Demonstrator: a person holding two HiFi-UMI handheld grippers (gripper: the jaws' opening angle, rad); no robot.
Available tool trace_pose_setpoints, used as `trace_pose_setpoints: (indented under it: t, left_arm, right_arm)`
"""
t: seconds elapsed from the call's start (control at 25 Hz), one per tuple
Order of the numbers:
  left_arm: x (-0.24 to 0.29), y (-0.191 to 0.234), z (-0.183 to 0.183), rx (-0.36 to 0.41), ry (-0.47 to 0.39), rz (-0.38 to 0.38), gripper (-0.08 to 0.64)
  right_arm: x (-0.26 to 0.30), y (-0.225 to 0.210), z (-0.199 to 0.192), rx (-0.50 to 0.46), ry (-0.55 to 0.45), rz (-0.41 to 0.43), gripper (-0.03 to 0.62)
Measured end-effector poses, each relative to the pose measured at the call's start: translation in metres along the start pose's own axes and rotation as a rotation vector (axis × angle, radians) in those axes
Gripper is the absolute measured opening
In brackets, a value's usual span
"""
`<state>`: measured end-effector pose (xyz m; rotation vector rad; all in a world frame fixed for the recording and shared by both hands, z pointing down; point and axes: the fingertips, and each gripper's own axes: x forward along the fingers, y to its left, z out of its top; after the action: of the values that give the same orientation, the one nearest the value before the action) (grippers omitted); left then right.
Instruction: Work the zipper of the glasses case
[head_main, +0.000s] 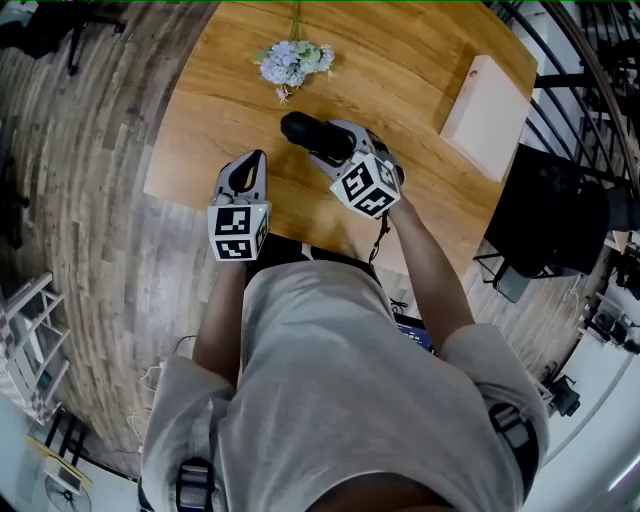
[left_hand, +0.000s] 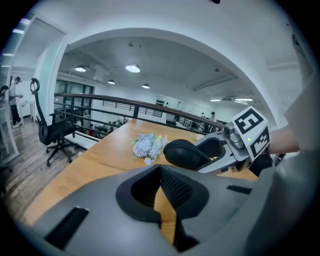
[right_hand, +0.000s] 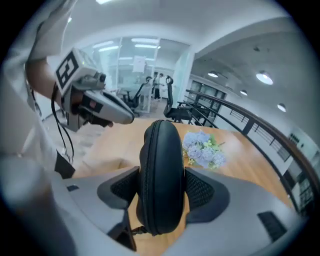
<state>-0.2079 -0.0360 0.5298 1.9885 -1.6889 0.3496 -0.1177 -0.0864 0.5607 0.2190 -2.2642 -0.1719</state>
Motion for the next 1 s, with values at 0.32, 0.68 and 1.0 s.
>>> trace_pose_setpoints:
  t: [0.32,0.68,1.0]
  left_arm:
    - [0.006,-0.030,0.042,0.367,0.030,-0.207,0.023]
    - [0.015,-0.079,0.019,0.930,0.242,-0.517,0.295]
    - [0.030,-0.116,-0.013,1.254,0.274,-0.630,0.338]
  right_arm:
    - [-0.029,0.001,0.005,0.103,-0.032,0.090,0.299]
    - [-0.036,0.009,-0.009,0.012,0.005,0.239,0.299]
    - [-0.043,0.030,-0.010,-0.042,0.032,0.388,0.299]
